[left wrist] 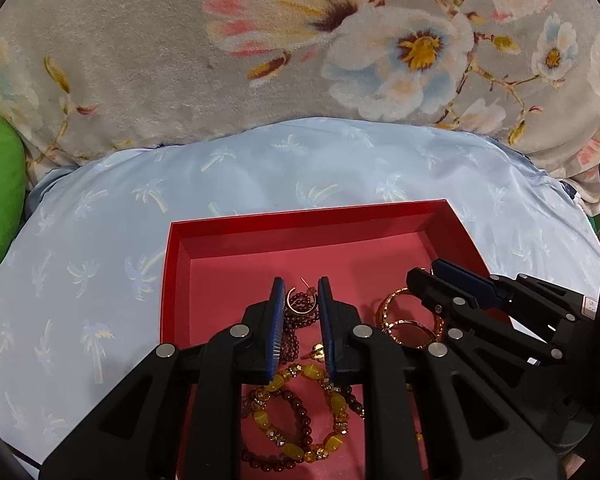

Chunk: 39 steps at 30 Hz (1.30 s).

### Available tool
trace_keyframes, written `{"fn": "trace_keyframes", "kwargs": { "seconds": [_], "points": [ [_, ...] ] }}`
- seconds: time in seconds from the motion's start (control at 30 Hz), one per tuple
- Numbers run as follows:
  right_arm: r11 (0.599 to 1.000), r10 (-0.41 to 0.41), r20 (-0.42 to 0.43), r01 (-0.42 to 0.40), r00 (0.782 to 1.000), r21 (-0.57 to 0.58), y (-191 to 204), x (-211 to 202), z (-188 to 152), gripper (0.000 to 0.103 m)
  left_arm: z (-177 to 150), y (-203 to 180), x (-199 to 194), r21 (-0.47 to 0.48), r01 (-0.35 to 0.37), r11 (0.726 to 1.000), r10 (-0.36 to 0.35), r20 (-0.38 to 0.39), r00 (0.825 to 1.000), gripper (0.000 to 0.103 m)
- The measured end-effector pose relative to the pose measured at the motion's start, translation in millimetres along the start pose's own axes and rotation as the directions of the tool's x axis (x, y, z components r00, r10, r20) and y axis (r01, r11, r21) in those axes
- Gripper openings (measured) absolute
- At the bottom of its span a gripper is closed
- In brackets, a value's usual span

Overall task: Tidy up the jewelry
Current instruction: 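Open both grippers to drop the hoop earrings into the box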

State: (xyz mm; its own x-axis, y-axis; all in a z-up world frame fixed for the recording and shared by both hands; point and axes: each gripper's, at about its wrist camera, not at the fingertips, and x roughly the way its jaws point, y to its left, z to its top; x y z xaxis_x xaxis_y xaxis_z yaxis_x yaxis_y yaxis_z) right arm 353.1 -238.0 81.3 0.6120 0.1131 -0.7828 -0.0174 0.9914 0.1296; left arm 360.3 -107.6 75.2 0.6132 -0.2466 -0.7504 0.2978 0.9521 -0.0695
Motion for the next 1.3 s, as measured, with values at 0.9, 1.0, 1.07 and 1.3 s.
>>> {"fn": "trace_keyframes", "kwargs": {
  "seconds": [0.9, 1.0, 1.07, 1.3],
  "points": [
    [0.998, -0.048, 0.075, 0.046, 0.996, 0.036, 2.9, -76.4, -39.7, 0.044, -39.1, -17.9, -69.1, 0.001, -0.059, 0.998, 0.059, 0.044, 0.997, 0.034],
    [0.998, -0.059, 0.08, 0.056, 0.995, 0.035, 6.0, -93.0, -52.5, 0.046, -49.7, -21.0, -84.4, -0.003, -0.058, 0.998, 0.058, 0.043, 0.997, 0.035],
    [0.997, -0.071, 0.084, 0.068, 0.994, 0.038, 7.0, -104.2, -61.7, 0.048, -57.9, -23.6, -94.7, -0.005, -0.06, 0.998, 0.06, 0.044, 0.997, 0.036],
    [0.991, -0.127, 0.104, 0.122, 0.986, 0.051, 4.0, -130.6, -92.4, 0.061, -86.0, -29.9, -122.2, -0.017, -0.077, 0.997, 0.078, 0.055, 0.995, 0.048]
  ]
}}
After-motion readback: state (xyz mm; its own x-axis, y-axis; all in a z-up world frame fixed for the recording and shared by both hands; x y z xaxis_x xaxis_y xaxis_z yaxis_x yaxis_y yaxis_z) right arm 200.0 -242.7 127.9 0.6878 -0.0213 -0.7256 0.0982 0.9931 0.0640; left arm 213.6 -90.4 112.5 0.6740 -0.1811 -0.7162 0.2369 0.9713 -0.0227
